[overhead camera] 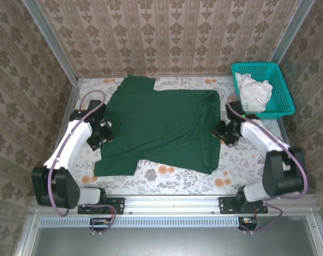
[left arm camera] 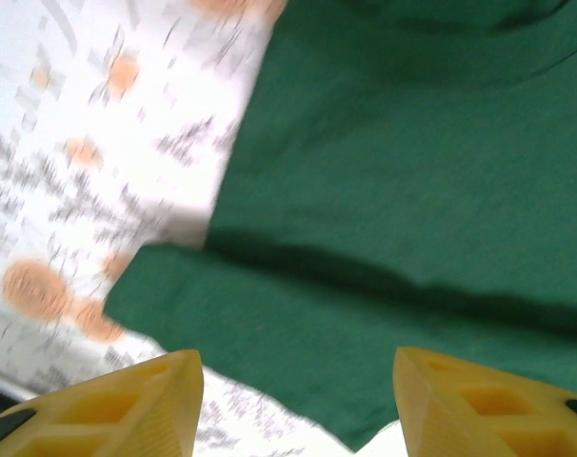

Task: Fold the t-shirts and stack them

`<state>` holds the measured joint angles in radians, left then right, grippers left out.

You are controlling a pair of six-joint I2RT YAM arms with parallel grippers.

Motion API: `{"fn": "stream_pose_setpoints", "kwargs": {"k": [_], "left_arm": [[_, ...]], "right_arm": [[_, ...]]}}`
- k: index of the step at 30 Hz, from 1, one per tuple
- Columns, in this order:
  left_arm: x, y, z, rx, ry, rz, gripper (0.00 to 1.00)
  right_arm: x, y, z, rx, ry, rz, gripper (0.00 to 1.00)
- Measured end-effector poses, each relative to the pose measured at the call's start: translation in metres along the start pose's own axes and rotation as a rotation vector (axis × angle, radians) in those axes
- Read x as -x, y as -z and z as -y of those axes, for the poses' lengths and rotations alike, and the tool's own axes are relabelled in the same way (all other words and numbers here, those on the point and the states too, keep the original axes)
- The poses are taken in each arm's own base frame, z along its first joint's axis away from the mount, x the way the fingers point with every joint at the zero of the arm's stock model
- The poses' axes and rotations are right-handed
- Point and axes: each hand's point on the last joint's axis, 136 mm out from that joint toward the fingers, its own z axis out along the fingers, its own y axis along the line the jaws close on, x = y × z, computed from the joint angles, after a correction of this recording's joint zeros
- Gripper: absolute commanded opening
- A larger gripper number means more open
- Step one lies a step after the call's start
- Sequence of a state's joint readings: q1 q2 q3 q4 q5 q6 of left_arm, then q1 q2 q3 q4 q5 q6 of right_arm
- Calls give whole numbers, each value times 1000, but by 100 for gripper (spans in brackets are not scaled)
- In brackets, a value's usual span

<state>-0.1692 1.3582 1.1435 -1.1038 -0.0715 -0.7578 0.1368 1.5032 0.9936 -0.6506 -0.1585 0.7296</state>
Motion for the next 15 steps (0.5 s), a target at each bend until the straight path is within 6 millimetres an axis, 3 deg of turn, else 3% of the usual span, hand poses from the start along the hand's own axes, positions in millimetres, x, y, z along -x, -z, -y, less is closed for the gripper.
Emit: {"fn": "stream_pose_setpoints", "kwargs": {"k": [3, 9, 12, 15], "left_arm": [[29, -10, 26, -18, -32, 5, 45], [74, -66, 80, -38, -109, -45, 42], [89, -90, 97, -32, -141, -71, 42], [105, -108, 108, -31, -161, -77, 43]], "right_arm": [[11, -18, -42, -19, 109, -13, 45], [43, -52, -116, -23, 233, -1, 43], [59, -66, -130, -79, 269, 9, 44], [69, -68, -123, -148, 290, 22, 43]]}}
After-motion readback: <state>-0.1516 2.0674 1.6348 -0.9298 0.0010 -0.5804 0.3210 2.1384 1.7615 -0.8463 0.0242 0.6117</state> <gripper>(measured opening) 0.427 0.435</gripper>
